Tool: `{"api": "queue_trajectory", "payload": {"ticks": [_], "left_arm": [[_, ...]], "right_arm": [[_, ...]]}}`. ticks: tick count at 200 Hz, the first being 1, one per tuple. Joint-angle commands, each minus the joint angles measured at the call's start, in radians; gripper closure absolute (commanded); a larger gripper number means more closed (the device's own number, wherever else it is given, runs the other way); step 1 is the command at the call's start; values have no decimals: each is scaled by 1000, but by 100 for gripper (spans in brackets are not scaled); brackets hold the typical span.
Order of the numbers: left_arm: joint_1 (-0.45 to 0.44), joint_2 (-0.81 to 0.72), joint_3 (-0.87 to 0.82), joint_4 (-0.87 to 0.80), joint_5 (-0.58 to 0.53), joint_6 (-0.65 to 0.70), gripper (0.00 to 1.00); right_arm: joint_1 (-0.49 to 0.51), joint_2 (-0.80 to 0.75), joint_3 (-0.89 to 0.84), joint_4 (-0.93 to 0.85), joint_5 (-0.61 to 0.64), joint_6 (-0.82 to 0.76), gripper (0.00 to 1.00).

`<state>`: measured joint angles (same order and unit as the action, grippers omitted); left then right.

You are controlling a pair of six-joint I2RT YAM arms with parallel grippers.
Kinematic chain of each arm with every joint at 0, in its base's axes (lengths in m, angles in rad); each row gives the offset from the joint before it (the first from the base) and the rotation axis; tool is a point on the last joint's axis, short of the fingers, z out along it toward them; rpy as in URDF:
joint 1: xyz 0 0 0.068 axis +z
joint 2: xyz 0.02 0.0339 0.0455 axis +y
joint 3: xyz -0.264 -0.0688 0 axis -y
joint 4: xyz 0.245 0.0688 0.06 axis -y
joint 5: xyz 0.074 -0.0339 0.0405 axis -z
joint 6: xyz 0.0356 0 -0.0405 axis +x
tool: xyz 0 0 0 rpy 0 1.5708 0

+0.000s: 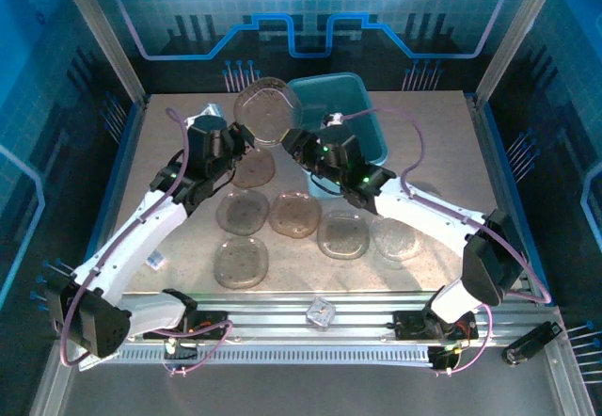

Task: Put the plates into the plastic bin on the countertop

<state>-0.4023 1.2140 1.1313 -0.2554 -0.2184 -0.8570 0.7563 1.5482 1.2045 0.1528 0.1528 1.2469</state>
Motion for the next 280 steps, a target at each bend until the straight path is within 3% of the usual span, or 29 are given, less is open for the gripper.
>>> {"api": "queue_trajectory", "payload": {"ticks": [1,43,101,142,165,226,241,280], "left_arm": [[-28,10,41,27,-76,59,100],[-64,27,50,31,-108,86,100],[-93,45,66,34,-134,113,100],[-95,51,73,27,-129,122,95],[-95,54,80,21,-129,128,81],[-60,74,148,-33,-96,171,32],[-20,77,164,-46,-49,178,27],[134,104,182,-113,86,195,25]], "right_arm": [[-14,6,-17,53,25,31,65],[-30,1,-45,90,39,50,70],[-44,7,-61,111,31,75,94],[-50,11,-69,142,28,89,100],[-54,10,-74,148,31,92,100],[-91,-12,-62,123,63,77,100],[-113,-15,-59,98,74,81,100],[-181,-20,-46,27,120,103,100]]}}
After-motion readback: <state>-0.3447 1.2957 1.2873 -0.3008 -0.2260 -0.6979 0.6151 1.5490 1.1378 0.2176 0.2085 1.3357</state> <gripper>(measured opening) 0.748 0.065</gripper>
